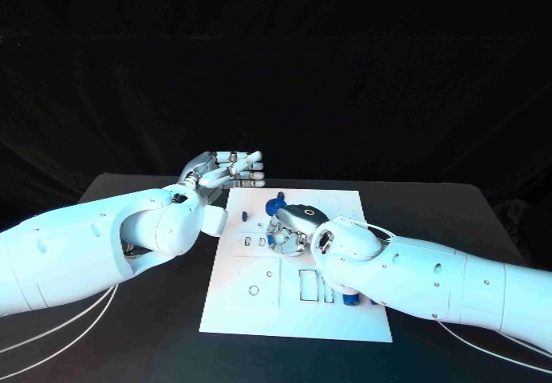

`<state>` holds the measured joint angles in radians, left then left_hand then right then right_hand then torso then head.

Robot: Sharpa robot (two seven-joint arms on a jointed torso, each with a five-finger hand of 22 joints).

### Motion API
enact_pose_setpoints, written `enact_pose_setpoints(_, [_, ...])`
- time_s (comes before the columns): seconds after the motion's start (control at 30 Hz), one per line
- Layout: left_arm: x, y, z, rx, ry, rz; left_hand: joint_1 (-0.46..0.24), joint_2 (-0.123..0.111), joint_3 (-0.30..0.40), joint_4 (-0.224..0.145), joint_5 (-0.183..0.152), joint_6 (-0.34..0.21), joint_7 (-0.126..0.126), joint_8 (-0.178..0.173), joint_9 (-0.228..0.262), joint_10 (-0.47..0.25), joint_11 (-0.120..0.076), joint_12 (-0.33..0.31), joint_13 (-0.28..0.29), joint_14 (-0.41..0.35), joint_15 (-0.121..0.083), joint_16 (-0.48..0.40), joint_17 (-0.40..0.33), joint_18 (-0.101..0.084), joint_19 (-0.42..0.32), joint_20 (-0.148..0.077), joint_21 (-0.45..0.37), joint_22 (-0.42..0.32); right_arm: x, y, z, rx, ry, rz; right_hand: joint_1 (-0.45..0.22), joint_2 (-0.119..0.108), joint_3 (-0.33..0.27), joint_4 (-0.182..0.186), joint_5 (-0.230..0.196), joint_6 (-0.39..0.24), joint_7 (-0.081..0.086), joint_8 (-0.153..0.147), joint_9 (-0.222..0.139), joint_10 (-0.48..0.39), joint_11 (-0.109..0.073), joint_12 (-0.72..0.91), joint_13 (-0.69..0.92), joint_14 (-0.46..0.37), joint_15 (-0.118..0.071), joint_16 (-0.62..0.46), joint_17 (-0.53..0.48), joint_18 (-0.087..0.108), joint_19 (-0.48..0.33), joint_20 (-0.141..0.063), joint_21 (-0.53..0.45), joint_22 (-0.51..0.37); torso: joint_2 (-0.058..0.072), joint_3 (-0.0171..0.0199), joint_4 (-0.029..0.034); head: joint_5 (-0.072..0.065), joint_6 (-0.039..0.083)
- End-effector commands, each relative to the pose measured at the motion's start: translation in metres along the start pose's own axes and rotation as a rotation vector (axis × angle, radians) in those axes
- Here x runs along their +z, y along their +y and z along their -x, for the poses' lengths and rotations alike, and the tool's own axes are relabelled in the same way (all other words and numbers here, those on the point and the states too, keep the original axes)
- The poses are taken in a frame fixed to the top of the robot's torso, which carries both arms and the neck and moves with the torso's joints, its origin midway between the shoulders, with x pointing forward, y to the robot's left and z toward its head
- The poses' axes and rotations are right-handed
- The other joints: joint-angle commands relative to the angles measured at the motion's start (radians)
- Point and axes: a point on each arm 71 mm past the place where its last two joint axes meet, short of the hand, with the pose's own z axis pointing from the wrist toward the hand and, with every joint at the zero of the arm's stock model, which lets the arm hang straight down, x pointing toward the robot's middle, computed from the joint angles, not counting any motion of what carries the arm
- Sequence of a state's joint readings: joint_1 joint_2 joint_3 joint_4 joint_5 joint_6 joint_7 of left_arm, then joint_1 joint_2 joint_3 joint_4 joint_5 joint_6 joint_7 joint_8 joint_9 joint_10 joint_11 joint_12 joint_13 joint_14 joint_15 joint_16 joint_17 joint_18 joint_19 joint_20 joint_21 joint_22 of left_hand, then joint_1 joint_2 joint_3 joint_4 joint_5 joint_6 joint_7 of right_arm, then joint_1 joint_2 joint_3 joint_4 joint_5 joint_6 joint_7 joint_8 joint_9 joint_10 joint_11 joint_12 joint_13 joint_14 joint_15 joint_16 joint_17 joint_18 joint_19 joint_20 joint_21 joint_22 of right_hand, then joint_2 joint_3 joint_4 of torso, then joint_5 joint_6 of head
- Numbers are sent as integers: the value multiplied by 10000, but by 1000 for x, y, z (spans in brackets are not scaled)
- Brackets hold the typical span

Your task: Assemble the parts on the task board

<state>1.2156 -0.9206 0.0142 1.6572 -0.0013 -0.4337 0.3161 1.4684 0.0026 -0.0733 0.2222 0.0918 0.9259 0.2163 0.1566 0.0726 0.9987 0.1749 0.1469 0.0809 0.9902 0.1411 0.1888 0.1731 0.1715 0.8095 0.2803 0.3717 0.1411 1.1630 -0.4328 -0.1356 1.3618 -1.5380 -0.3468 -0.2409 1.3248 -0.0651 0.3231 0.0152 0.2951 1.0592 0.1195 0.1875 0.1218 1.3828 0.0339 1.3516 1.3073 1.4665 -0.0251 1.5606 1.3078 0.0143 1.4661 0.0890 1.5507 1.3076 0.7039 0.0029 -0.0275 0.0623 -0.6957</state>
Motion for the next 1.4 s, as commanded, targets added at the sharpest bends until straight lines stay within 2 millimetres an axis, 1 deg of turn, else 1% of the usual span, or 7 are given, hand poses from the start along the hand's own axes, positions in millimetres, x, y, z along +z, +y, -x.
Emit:
enact_pose_setpoints(0.03, [0,-1,-3,-96,221,-36,29,103,12,-72,35,-55,22,-62,-10,-88,2,-63,-10,-41,1,-23,10,111,-63,3,-22,-13,1,0,-4,-179,187,64,-21,86,24,41,-27,65,-15,25,129,20,34,13,177,977,-41,-17,2356,-70,855,-73,-14,2436,11,2,9,8,1])
enact_pose_setpoints(0.13, [0,-1,-3,-97,222,-35,29,103,12,-72,35,-55,22,-62,-10,-88,2,-63,-10,-41,1,-23,10,111,-63,3,-22,-13,1,0,-6,-166,220,48,-21,86,24,41,-27,65,-15,25,129,20,34,13,177,977,-41,-17,2356,-70,855,-73,-14,2436,13,6,11,31,-8])
enact_pose_setpoints(0.4, [0,-1,-3,-91,206,-29,29,103,12,-72,35,-55,22,-62,-10,-88,2,-63,-10,-41,1,-23,10,111,-63,3,-22,-13,0,-2,-10,-141,286,11,-46,72,18,47,-42,57,-14,23,130,21,35,12,178,977,-40,-16,2358,-70,855,-73,-14,2436,10,2,-5,55,-46])
enact_pose_setpoints(0.6, [0,-1,-3,-89,200,-27,29,103,12,-72,35,-55,22,-62,-10,-88,2,-63,-10,-41,1,-23,10,111,-63,3,-22,-13,0,-3,-11,-146,392,-17,-79,65,12,59,-51,55,-13,23,131,14,36,3,169,976,-40,-19,2351,-68,851,-72,-19,2432,6,1,-5,51,-60])
enact_pose_setpoints(0.9, [0,-1,-2,-87,193,-22,29,103,12,-72,35,-55,22,-62,-10,-88,2,-63,-10,-41,1,-23,10,111,-63,3,-22,-13,-1,-3,-11,-155,502,-39,-216,-41,-47,91,-62,3,1,3,129,-23,46,-38,131,972,-32,-26,2336,-58,824,-68,-51,2405,9,3,4,50,-76])
enact_pose_setpoints(1.13, [0,-1,-2,-86,190,-11,31,106,8,-75,33,-53,21,-63,-9,-88,1,-68,-11,-40,0,-22,15,114,-52,1,-10,-10,-1,-3,-10,-157,354,-77,-336,-136,-102,123,-80,-138,51,-71,102,-82,84,-97,76,970,-6,-29,2329,-52,808,-53,-69,2391,12,5,-4,59,-74])
enact_pose_setpoints(1.4, [0,-1,-2,-85,188,1,31,106,8,-75,33,-53,21,-63,-9,-88,1,-68,-11,-40,0,-22,15,114,-52,1,-10,-10,-1,-4,-9,-153,230,-96,-447,-208,-152,168,-84,-267,106,-139,77,-149,132,-159,19,967,32,-36,2315,-42,780,-25,-103,2364,13,3,6,54,-64])
